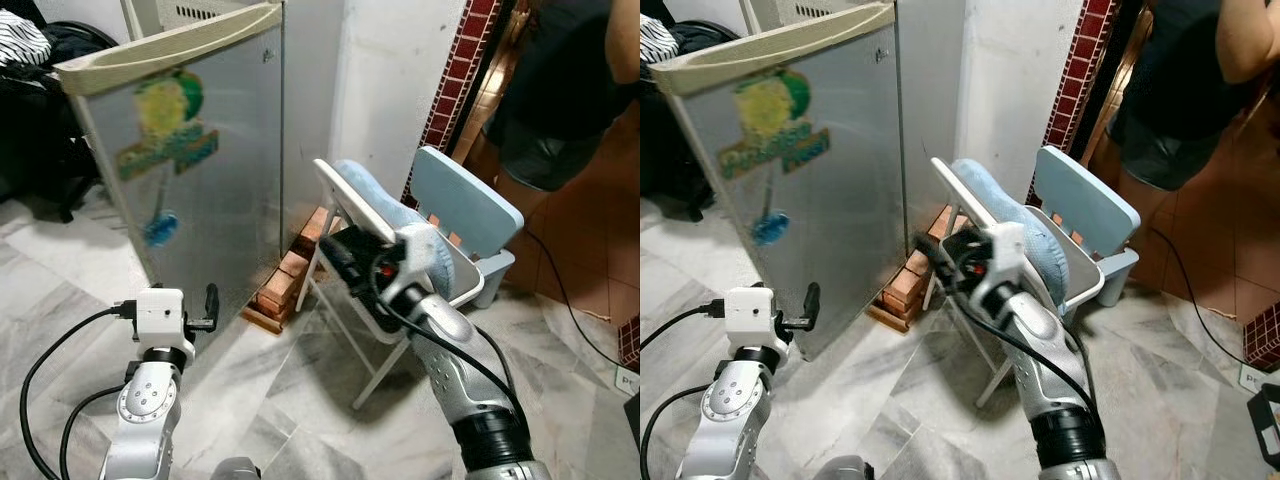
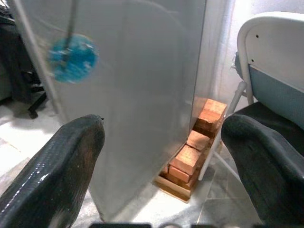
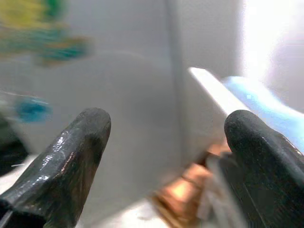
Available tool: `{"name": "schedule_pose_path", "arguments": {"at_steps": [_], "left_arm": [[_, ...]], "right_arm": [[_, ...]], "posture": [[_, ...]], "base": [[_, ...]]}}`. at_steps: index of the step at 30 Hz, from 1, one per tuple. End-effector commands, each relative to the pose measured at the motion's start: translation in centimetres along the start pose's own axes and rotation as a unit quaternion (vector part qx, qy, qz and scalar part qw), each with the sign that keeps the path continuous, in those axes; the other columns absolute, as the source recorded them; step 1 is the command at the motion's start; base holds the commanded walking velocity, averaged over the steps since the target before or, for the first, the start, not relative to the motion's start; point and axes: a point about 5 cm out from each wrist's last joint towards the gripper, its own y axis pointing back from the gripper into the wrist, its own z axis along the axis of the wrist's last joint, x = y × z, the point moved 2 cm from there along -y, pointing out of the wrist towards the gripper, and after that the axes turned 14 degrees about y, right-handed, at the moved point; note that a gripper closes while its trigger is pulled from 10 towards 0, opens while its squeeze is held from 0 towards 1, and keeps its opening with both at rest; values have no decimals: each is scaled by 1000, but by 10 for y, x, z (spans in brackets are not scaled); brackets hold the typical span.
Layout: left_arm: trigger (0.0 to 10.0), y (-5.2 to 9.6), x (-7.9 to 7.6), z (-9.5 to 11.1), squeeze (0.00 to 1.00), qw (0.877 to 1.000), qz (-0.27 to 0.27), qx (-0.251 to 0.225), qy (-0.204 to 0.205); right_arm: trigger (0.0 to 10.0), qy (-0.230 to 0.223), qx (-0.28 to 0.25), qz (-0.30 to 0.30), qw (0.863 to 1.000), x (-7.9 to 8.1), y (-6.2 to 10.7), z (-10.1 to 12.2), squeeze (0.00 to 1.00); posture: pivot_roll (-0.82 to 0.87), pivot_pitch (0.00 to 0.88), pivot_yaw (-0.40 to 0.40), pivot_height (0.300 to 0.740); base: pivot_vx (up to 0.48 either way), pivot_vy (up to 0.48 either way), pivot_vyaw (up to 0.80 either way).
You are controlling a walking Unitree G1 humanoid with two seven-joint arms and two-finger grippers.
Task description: Restocking fridge
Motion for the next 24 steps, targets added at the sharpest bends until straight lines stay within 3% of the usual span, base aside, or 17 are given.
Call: {"name": "schedule_pose_path", "arguments": {"at_steps": [1, 7, 22, 24], "left_arm": [[10000, -2, 0, -1, 0, 1000, -1, 6, -1], [10000, -6, 1, 4, 0, 1000, 0, -2, 0], [10000, -8, -1, 4, 0, 1000, -8, -3, 1], [10000, -8, -1, 5, 0, 1000, -9, -3, 2]], "right_arm": [[10000, 10, -1, -26, 1000, -7, 1, 1, 0], [10000, 13, 10, -89, 996, -21, 12, -8, 0], [10000, 3, 11, -98, 995, -23, 10, -8, 0], [10000, 3, 11, -98, 995, -23, 10, -8, 0]], "posture": [[57, 0, -36, 740], [46, 0, -26, 740], [44, 0, -24, 740], [44, 0, -23, 740]], "base": [[0, 480, 0], [0, 480, 0], [0, 480, 0], [0, 480, -659]]}}
